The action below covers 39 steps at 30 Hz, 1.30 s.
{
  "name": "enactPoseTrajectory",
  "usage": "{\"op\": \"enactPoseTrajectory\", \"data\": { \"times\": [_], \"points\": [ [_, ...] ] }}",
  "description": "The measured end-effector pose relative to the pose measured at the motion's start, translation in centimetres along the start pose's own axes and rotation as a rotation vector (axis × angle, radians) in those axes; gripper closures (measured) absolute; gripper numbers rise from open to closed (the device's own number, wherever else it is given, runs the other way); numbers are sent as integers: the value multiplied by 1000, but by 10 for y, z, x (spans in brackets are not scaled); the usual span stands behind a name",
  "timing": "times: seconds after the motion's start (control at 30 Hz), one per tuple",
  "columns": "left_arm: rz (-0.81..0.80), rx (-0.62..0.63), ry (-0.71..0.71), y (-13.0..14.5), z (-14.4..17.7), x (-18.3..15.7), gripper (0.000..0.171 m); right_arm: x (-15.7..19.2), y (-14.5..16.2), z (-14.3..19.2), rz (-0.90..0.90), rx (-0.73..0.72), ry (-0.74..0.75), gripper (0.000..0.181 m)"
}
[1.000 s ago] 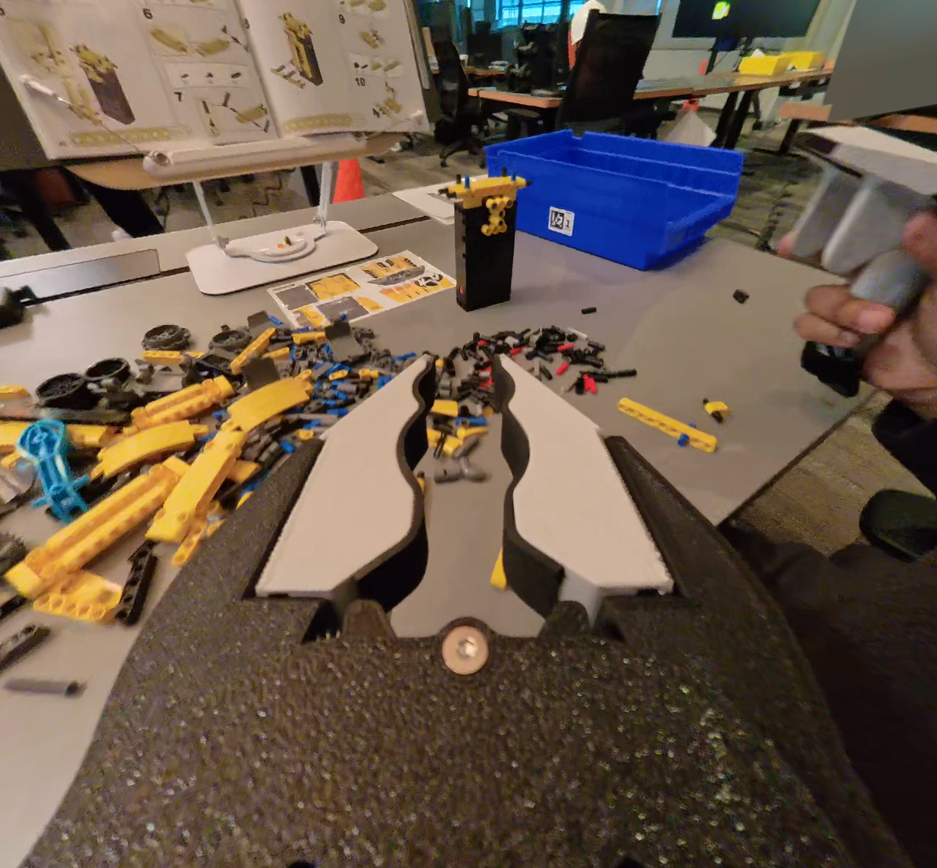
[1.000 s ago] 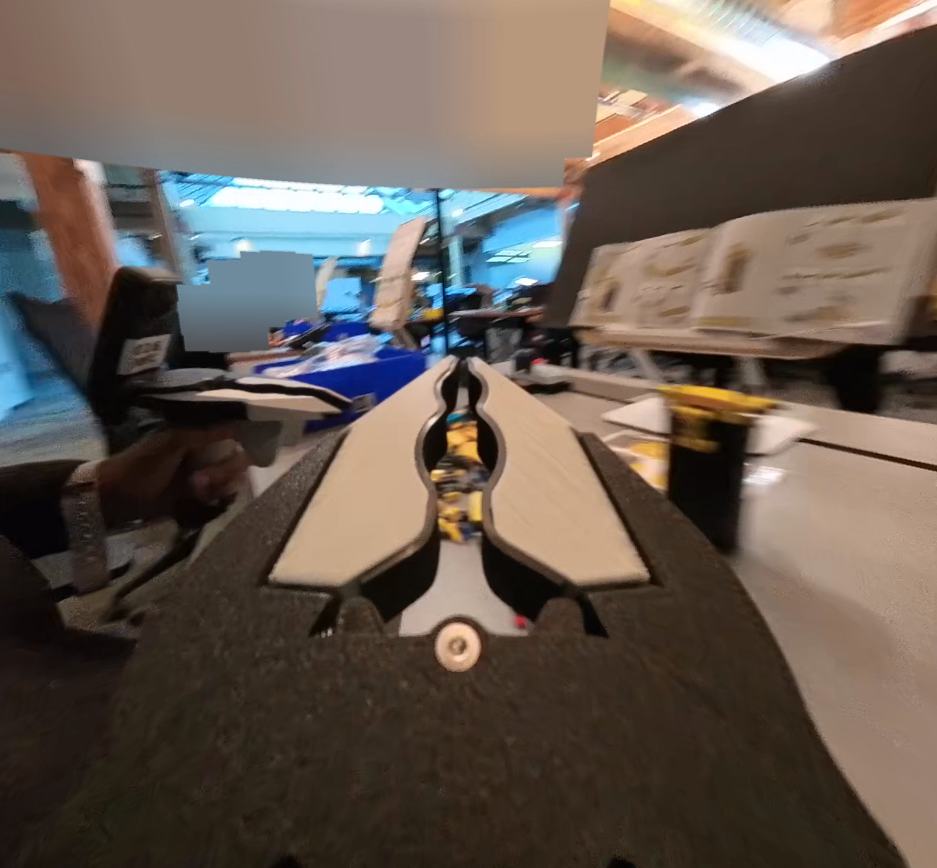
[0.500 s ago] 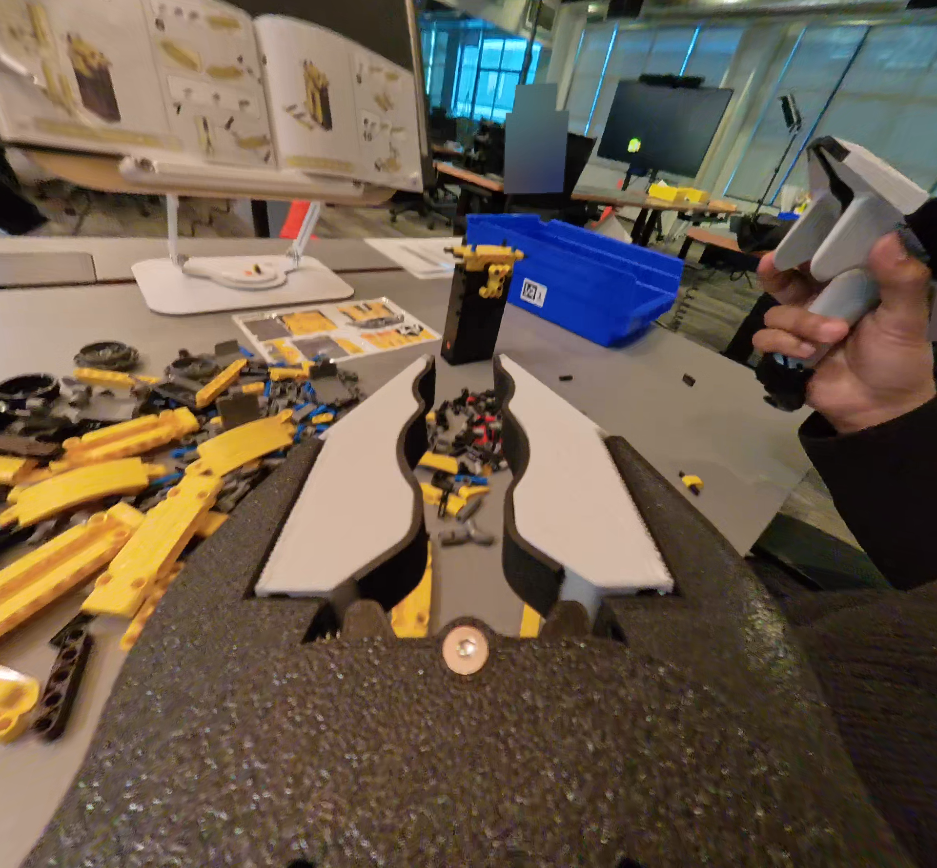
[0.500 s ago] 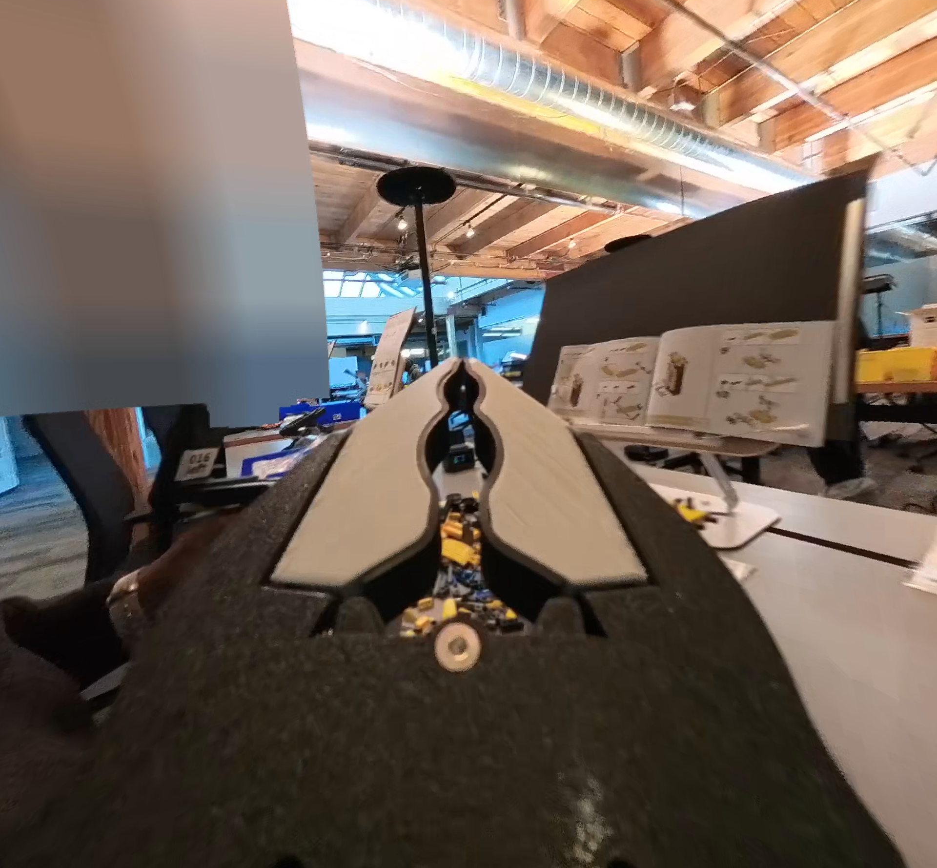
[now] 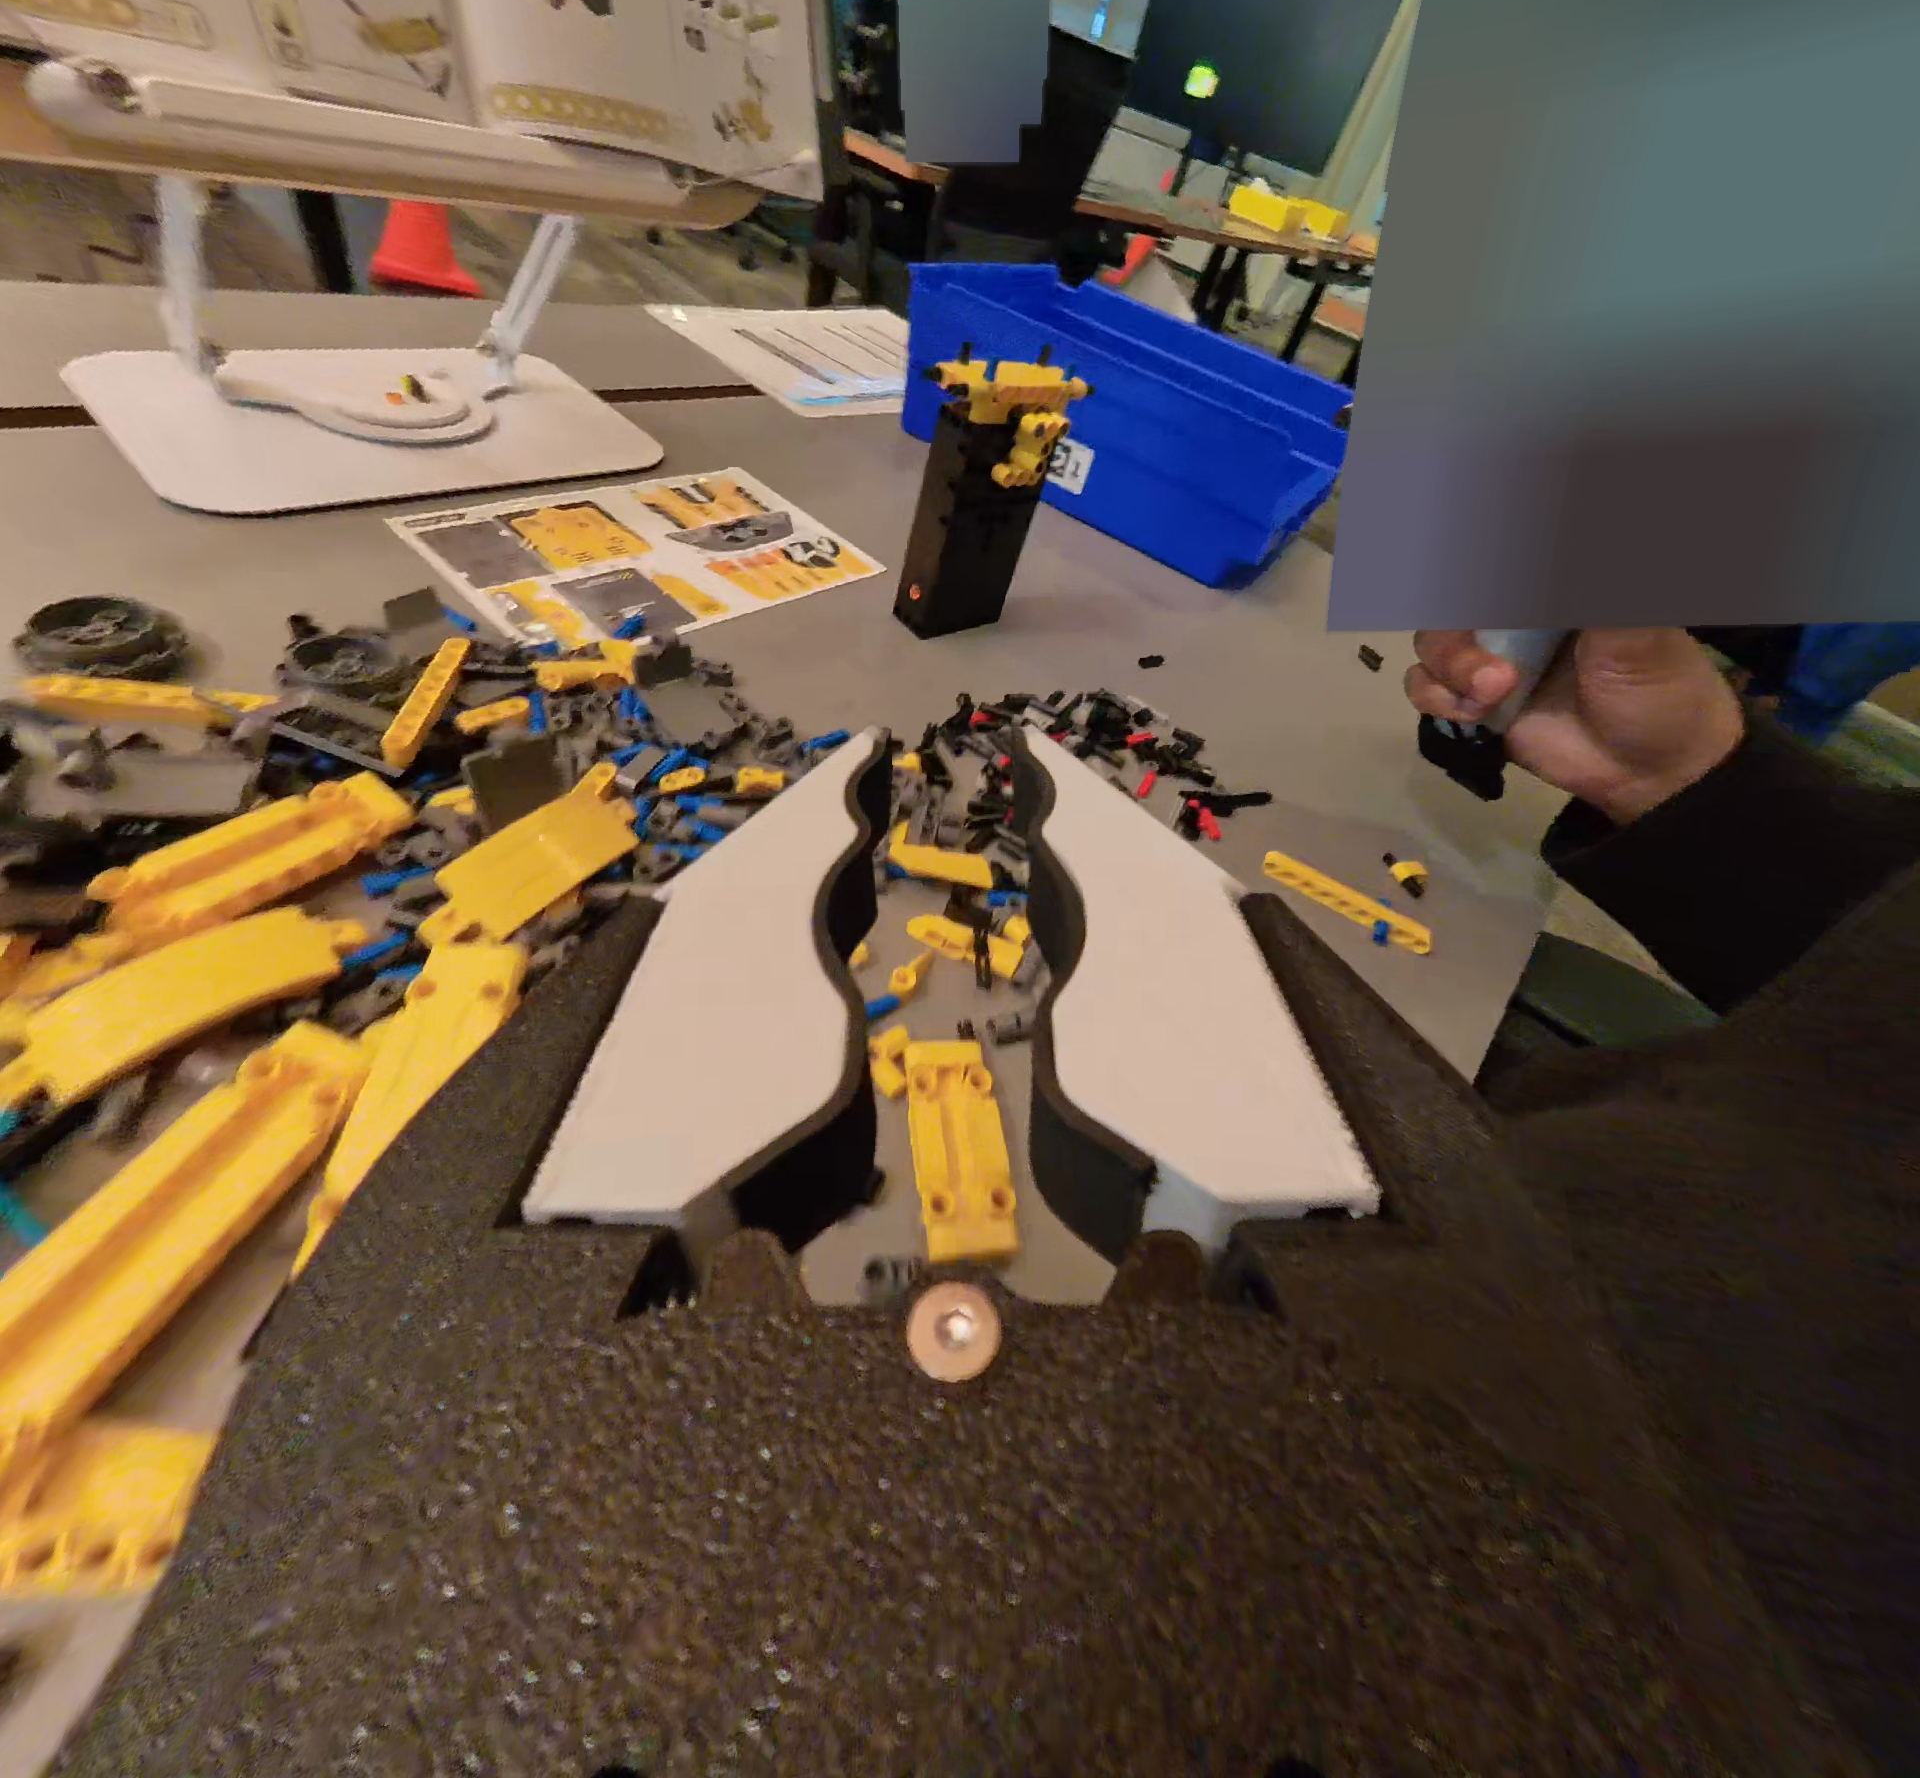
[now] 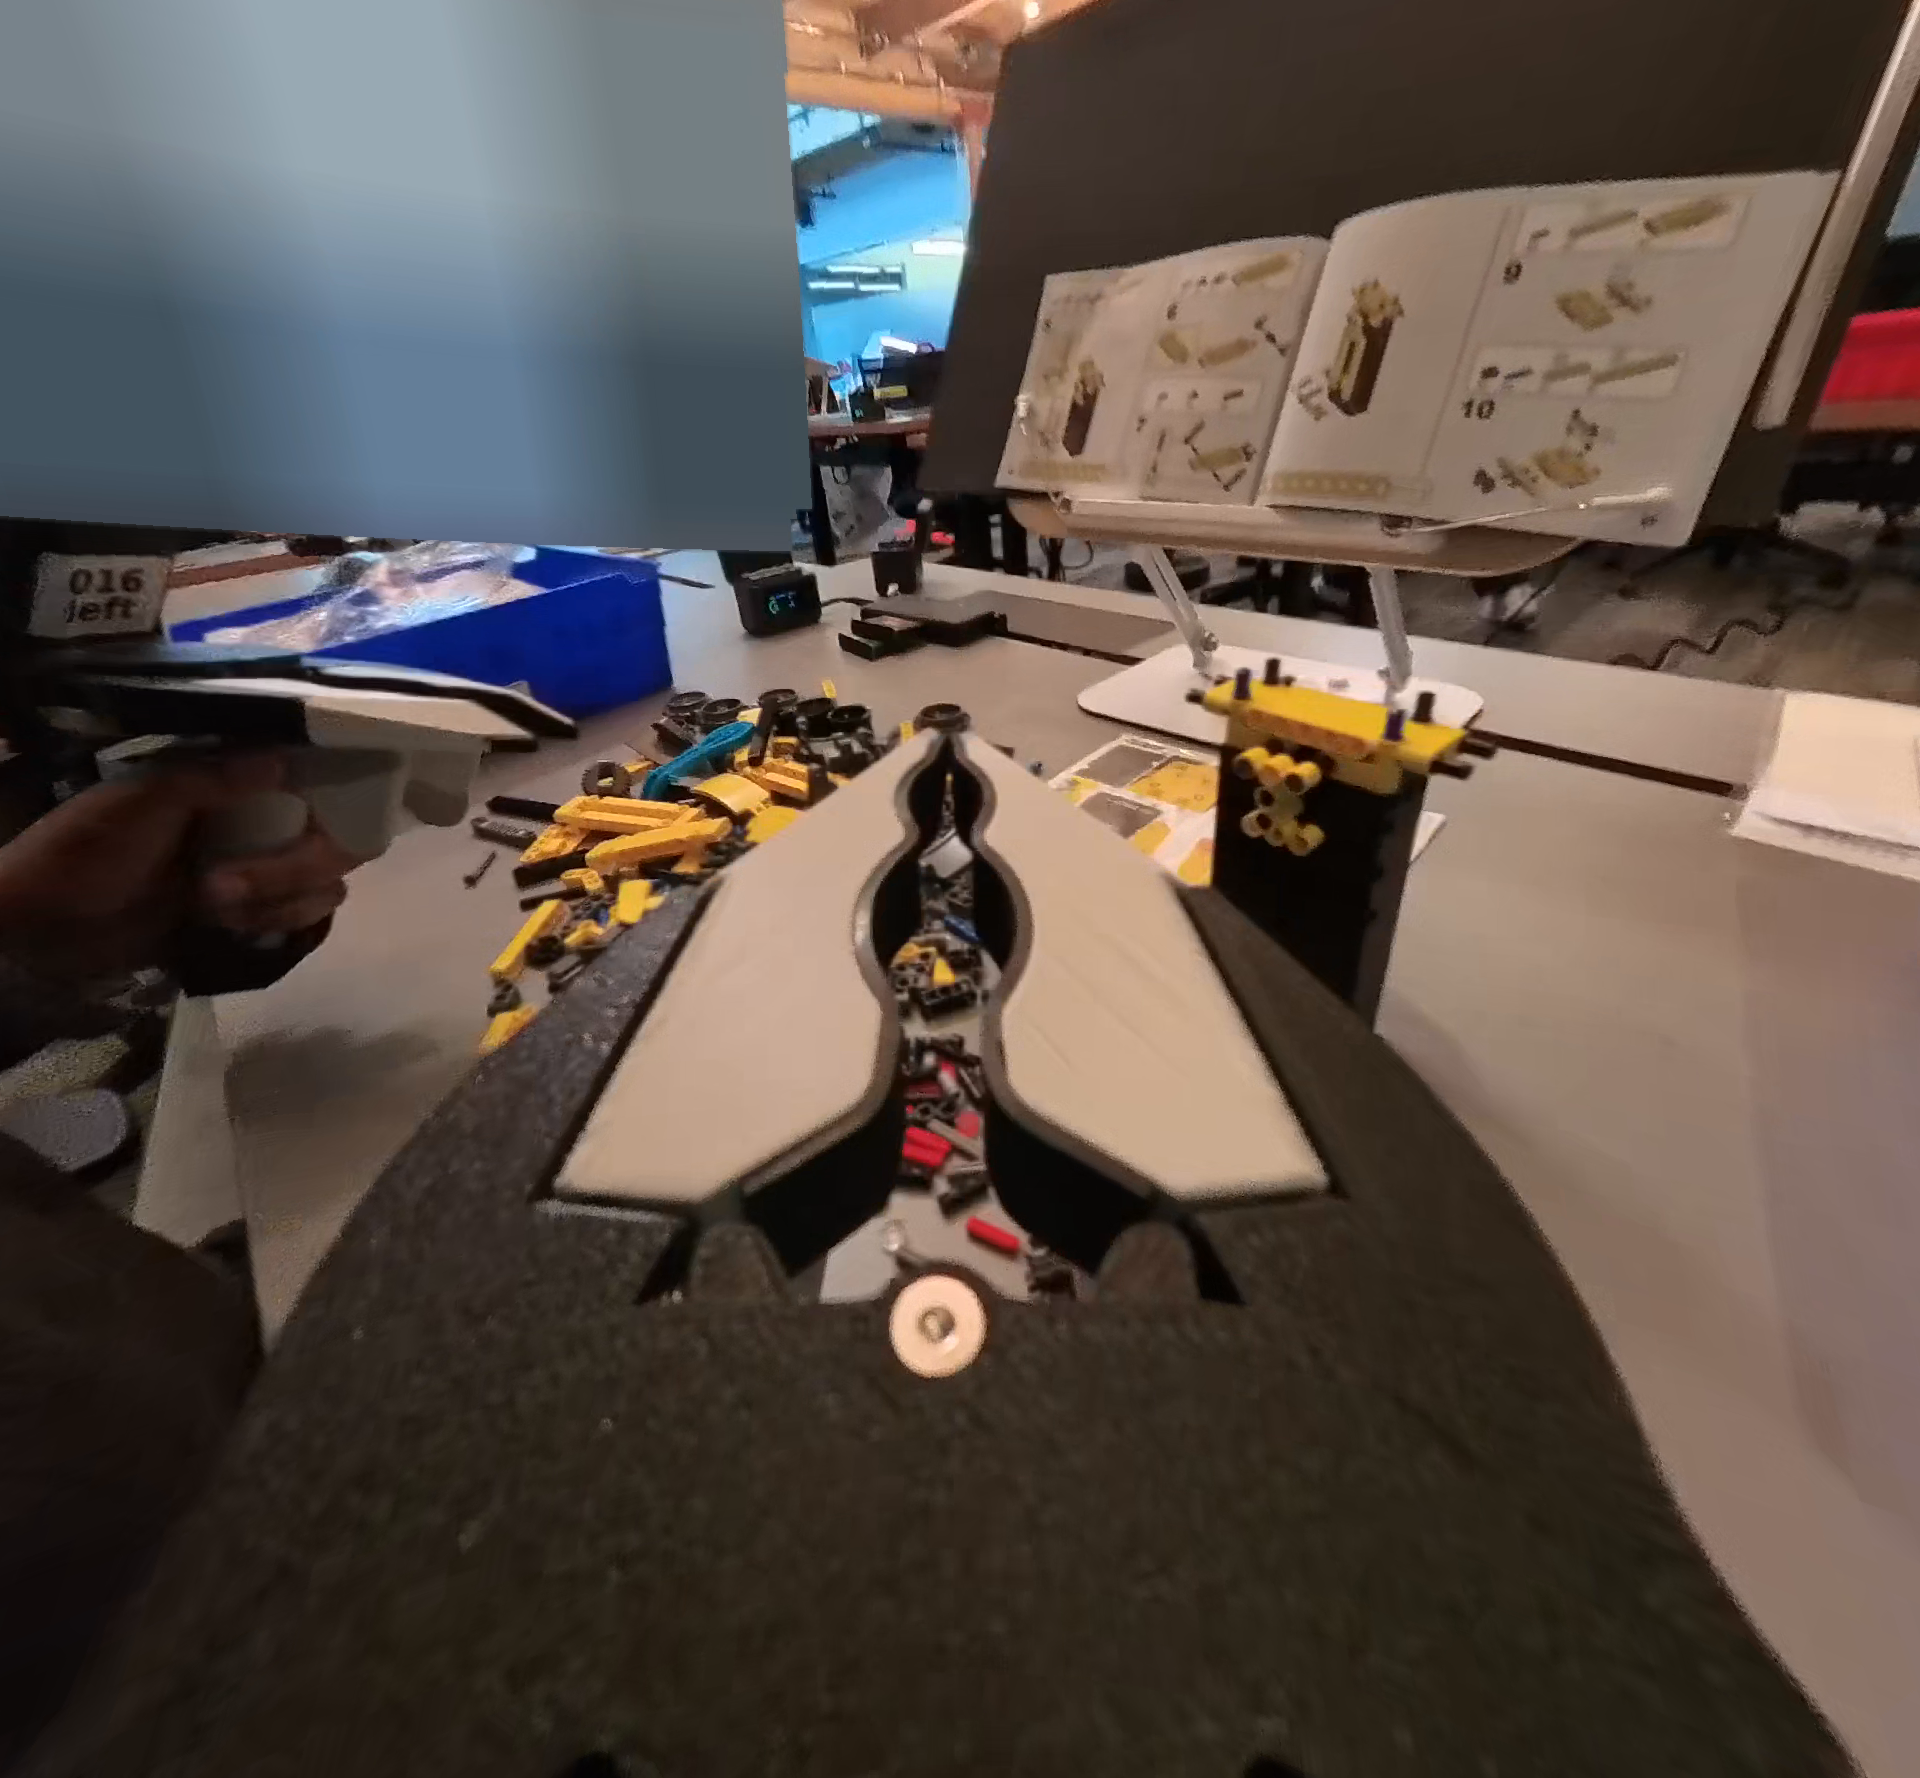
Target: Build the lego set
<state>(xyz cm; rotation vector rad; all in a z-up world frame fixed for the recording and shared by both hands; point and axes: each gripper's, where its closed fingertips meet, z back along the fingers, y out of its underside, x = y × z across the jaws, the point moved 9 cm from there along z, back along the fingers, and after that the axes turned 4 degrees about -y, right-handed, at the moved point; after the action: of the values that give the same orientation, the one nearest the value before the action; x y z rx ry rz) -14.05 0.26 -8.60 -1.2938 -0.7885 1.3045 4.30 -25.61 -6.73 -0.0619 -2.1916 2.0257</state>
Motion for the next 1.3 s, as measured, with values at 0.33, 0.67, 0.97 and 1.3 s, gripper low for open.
{"op": "enactPoseTrajectory", "data": {
  "times": [0.33, 0.67, 0.97, 1.3],
  "points": [
    [-11, -29, 106, -11, -31, 1, 149, -11, -6, -13, 10, -22, -48, 181],
    [-20, -134, 145, 6, -38, 7, 151, 0, 10, -33, 121, -139, -162, 181],
    [-51, -221, 108, 8, -46, -11, 156, 2, 10, -19, 268, -64, -110, 181],
    [-110, 9, 170, -9, -41, -39, 158, -76, -1, 158, 171, 332, 515, 168]
  ]
}}
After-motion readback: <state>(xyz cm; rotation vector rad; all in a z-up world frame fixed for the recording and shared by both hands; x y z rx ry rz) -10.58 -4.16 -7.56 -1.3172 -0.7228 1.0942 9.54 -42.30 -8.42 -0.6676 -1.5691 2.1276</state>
